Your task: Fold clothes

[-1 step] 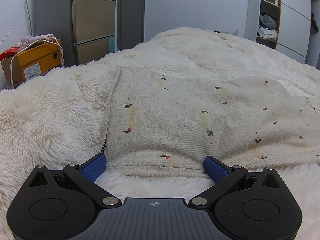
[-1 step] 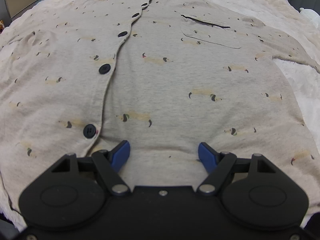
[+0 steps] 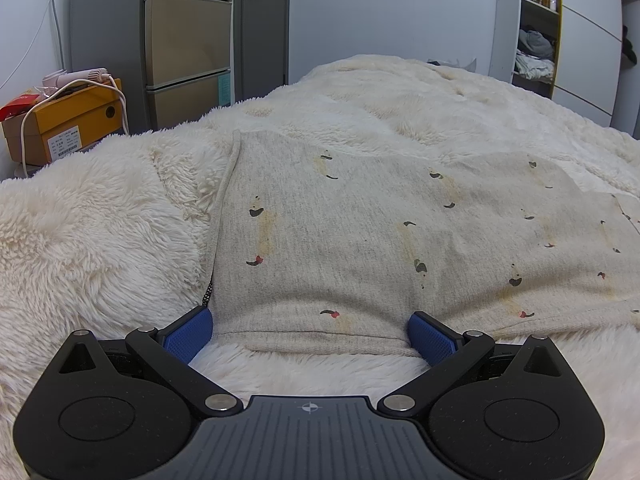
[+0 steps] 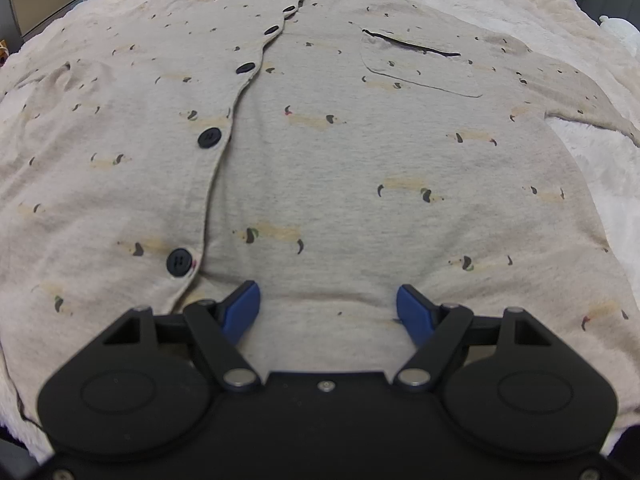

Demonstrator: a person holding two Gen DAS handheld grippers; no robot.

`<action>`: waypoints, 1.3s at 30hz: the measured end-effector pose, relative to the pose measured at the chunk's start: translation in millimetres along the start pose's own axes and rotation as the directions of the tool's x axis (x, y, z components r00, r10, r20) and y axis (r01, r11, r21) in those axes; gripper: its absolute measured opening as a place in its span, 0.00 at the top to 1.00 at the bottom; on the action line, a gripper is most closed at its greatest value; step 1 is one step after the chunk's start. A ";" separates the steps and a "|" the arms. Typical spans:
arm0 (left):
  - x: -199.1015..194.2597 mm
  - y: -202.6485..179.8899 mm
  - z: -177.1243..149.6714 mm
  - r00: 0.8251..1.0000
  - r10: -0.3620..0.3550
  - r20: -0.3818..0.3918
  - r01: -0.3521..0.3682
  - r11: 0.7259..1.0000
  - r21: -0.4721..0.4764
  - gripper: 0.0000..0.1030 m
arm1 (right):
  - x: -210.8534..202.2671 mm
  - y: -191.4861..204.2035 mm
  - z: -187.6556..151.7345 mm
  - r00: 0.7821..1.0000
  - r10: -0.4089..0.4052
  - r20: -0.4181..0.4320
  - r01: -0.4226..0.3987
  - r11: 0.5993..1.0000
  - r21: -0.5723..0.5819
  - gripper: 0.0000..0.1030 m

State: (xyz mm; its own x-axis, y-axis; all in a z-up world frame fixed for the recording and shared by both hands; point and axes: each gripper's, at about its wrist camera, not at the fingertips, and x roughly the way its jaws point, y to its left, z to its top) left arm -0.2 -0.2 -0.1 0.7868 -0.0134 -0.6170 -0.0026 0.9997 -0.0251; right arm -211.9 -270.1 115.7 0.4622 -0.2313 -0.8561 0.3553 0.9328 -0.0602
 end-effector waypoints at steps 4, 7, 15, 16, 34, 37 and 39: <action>-0.3 -0.6 -0.7 1.000 0.000 0.000 0.000 1.000 0.000 0.00 | 0.3 0.5 0.3 1.000 0.001 0.000 -0.001 1.000 0.001 0.28; -0.2 -0.7 -0.7 1.000 0.000 0.000 0.000 1.000 0.000 0.00 | 0.6 0.8 0.5 1.000 0.002 0.000 -0.002 1.000 0.002 0.28; -0.5 0.1 0.0 1.000 0.000 0.000 0.000 1.000 0.000 0.00 | 0.1 0.8 0.6 1.000 0.004 -0.002 -0.004 1.000 0.000 0.28; -0.5 0.2 0.1 1.000 0.000 0.000 0.000 1.000 0.000 0.00 | 0.1 0.6 0.4 1.000 0.004 -0.001 -0.004 1.000 -0.001 0.28; -22.5 2.1 3.7 0.999 -0.045 0.006 0.046 0.998 -0.052 0.00 | -1.2 -0.1 2.7 1.000 0.011 -0.015 -0.011 1.000 -0.016 0.27; -35.1 10.8 5.2 0.995 -0.099 0.006 0.099 0.987 -0.128 0.00 | -1.3 -0.4 1.4 1.000 0.015 -0.008 -0.015 1.000 -0.016 0.27; -45.9 25.1 3.0 0.984 -0.173 0.030 0.175 0.949 -0.264 0.00 | -1.8 -0.9 0.1 1.000 0.019 -0.002 -0.019 1.000 -0.015 0.27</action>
State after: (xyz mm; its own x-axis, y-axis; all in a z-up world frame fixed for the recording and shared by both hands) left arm -34.6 25.5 30.0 0.7938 -0.1855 -0.5792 -0.0279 0.9402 -0.3395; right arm -212.9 -270.5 117.3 0.4674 -0.2131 -0.8580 0.3338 0.9412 -0.0519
